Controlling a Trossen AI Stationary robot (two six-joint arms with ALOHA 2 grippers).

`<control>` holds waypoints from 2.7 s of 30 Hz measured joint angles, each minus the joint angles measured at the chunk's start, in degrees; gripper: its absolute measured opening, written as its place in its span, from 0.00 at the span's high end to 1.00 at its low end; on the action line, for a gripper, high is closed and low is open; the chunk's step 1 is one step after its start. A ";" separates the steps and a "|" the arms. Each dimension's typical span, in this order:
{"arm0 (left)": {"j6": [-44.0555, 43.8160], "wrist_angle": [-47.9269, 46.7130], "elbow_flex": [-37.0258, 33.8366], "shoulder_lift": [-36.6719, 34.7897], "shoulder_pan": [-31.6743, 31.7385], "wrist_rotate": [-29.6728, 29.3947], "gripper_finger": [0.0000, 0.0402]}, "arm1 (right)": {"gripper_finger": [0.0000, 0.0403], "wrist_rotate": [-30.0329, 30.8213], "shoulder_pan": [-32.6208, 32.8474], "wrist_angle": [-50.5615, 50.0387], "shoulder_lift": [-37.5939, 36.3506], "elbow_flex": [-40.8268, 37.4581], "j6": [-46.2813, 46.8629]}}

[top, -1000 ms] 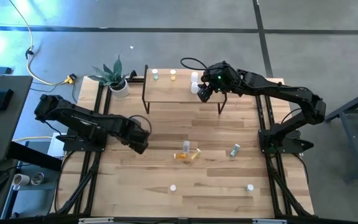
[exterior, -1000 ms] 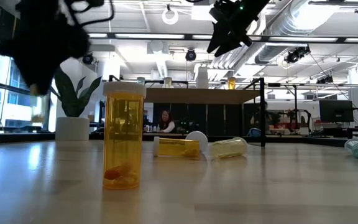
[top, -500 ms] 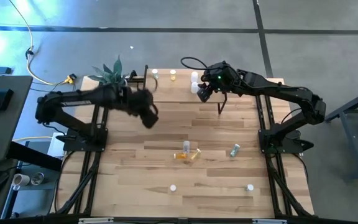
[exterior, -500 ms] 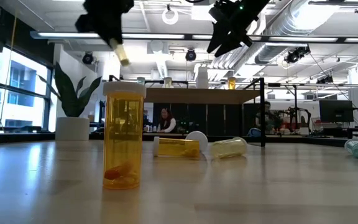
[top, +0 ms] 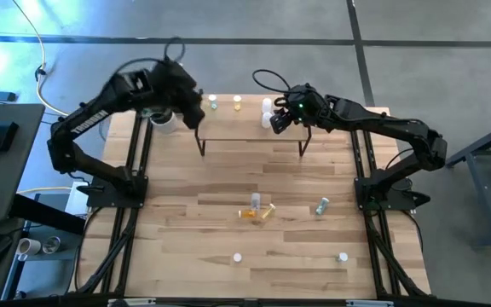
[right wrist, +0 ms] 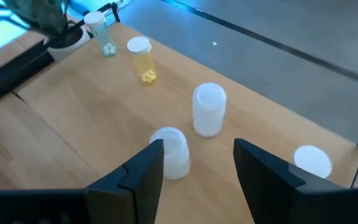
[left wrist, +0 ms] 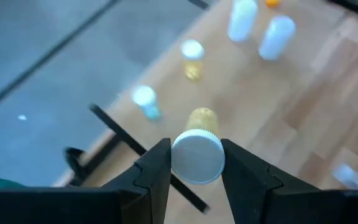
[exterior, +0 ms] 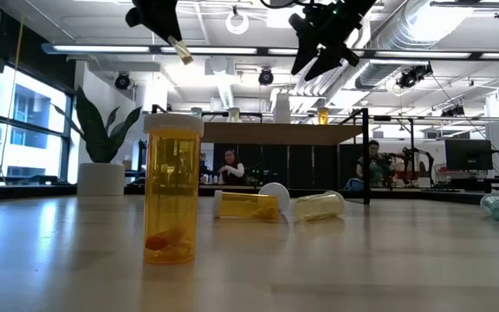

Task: Pick and place medicine bottles onto shelf by color
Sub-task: Put the left yellow pill bottle aligned with the other yellow pill bottle on the shelf

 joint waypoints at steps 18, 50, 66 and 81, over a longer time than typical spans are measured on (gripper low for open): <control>5.29 -9.43 18.45 15.27 5.94 4.85 0.71 | 0.54 0.57 0.28 -0.02 0.02 0.00 10.86; 8.87 -5.43 20.80 34.16 -4.48 3.95 0.71 | 0.54 0.59 0.00 -3.52 0.02 0.00 11.27; 11.96 -6.49 20.75 34.59 -4.47 1.14 0.71 | 0.54 0.59 0.00 -4.08 0.02 0.00 11.27; 13.49 -6.65 20.75 35.76 -4.27 0.16 0.71 | 0.54 0.59 0.00 -4.07 0.02 0.00 11.27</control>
